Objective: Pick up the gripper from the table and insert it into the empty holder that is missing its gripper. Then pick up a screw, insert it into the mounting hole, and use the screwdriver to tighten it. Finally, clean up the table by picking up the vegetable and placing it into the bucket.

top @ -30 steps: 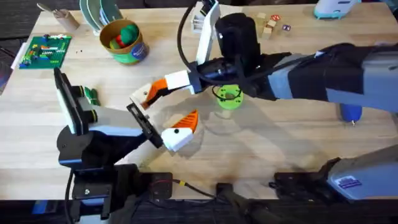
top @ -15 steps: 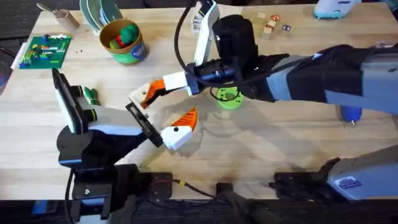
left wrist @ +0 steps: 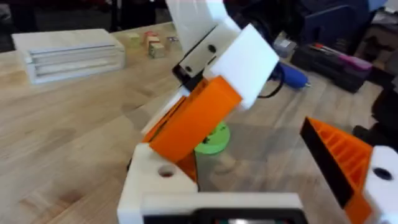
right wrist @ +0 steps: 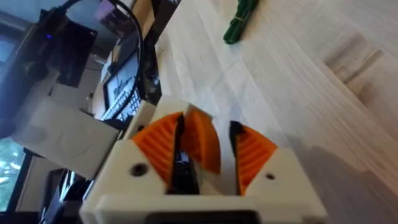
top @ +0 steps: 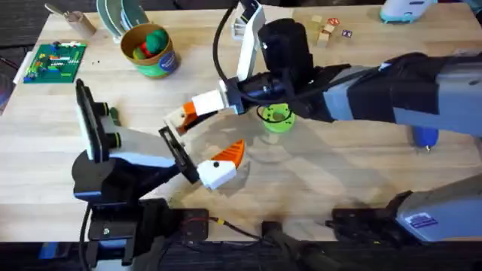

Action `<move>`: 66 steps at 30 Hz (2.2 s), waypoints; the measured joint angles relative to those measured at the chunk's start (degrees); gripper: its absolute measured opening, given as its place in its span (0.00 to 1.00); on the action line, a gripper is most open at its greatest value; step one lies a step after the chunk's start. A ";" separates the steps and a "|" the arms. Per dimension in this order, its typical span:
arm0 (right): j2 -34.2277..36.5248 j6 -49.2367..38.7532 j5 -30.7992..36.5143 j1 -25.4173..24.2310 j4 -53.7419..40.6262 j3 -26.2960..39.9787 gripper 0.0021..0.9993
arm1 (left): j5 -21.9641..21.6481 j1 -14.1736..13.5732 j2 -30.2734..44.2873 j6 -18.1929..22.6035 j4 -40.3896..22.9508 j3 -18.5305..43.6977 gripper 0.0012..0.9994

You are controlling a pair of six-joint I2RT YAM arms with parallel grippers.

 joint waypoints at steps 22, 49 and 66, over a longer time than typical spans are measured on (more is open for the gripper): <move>0.80 -2.85 4.85 -10.85 -0.40 0.00 0.91 | 11.73 -2.21 -0.09 1.54 -0.19 0.04 0.99; -22.68 -28.68 32.17 -16.49 -47.65 0.90 0.91 | 11.73 -2.21 -0.11 1.54 -0.21 0.04 0.99; -18.92 -30.95 44.95 -1.06 -53.36 0.98 0.91 | 11.74 -2.21 -0.09 1.55 -0.21 0.04 0.99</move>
